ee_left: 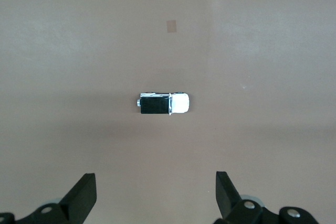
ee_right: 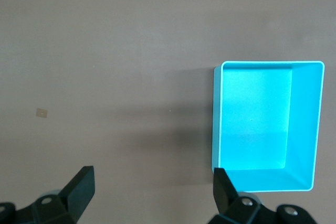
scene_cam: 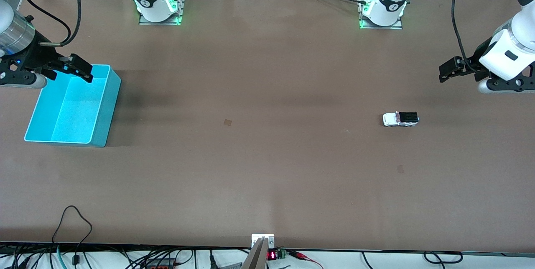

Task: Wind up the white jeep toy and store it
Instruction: 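Move the left gripper over the white toy jeep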

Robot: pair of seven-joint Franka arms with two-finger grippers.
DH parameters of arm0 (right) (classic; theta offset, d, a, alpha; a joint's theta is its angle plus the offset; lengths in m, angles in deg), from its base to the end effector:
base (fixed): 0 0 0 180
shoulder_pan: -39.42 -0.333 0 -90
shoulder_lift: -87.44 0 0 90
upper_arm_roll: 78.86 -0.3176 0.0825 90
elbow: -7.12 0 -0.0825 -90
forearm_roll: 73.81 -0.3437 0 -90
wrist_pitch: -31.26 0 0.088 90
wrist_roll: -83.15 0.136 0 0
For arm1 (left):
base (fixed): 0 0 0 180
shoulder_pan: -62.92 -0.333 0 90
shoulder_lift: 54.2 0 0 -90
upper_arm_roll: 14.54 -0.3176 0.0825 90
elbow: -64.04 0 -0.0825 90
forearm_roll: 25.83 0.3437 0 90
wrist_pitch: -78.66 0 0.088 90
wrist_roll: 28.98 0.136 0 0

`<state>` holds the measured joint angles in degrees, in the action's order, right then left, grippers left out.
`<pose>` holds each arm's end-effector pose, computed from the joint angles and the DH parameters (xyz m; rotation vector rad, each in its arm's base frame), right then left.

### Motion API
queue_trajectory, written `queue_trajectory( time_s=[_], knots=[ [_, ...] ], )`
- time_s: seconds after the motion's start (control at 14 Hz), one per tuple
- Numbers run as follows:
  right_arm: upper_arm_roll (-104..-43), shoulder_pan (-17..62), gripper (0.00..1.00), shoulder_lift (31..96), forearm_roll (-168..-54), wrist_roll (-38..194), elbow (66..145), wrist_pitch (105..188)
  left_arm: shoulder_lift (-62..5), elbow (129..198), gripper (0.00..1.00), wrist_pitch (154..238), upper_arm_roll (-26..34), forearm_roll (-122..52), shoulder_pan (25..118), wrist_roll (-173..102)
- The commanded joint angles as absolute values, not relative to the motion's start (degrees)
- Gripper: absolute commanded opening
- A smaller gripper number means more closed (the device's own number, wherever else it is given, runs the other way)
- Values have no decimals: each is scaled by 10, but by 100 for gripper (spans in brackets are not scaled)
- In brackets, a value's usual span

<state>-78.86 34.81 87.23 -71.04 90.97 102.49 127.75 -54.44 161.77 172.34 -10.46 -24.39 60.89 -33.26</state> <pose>0.5227 0.0361 0.5645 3.0943 -0.0788 0.0325 0.5113 -0.0151 0.5464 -3.1105 -0.0567 0.1012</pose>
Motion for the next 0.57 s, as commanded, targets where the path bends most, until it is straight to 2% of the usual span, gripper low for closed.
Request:
queue_trajectory(
  time_s=[0.0,0.5],
  knots=[
    [-791,352,100,873,-715,901,1021,1271,-549,1613,100,1713,-108,-250,613,-321],
    [-791,353,100,874,-715,901,1021,1271,-549,1612,100,1684,-108,-253,613,-329]
  ],
)
